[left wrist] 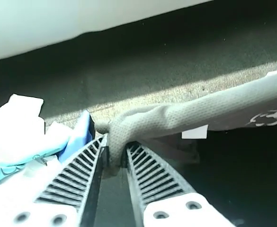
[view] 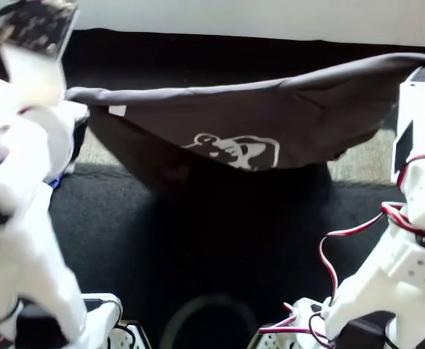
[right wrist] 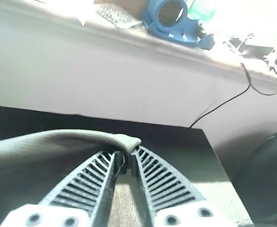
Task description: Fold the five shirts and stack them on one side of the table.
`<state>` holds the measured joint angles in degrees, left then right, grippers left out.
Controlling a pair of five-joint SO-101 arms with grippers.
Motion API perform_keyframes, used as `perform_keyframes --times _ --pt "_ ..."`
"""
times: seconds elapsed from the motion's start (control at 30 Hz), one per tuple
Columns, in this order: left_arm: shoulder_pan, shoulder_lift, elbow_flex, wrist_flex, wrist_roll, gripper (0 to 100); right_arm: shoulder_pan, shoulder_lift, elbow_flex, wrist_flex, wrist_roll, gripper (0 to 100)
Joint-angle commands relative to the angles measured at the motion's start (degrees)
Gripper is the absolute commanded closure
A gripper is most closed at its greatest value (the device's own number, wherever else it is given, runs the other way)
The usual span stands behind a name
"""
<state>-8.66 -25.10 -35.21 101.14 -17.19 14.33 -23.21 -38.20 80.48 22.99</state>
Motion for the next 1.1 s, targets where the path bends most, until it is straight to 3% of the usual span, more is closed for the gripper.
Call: perform_keyframes --times 0.0,0.27,0.4,0.7,0.8,1.07 --pt "-0.8 -5.6 -1.7 0.1 0.5 99 0.8 -1.5 -6.5 0.2 -0.7 99.2" --pt "-1.1 -12.6 -1.7 0.1 0.4 99 0.9 -1.5 -24.6 7.8 -0.5 99.2" --pt "-1.1 -13.1 -1.7 0.1 0.3 99 4.6 -1.5 -29.8 7.7 -0.5 99.2" --pt "-1.0 -13.0 -2.2 -9.2 0.7 99 6.1 -1.5 -31.1 12.4 -0.9 99.2" --pt "-1.0 -12.9 -2.2 -11.6 4.0 99 6.1 -1.5 -31.1 15.2 -4.1 99.2" --pt "-1.0 -14.1 -2.9 -12.0 6.2 99 6.4 -4.4 -32.1 15.9 -4.9 99.2"
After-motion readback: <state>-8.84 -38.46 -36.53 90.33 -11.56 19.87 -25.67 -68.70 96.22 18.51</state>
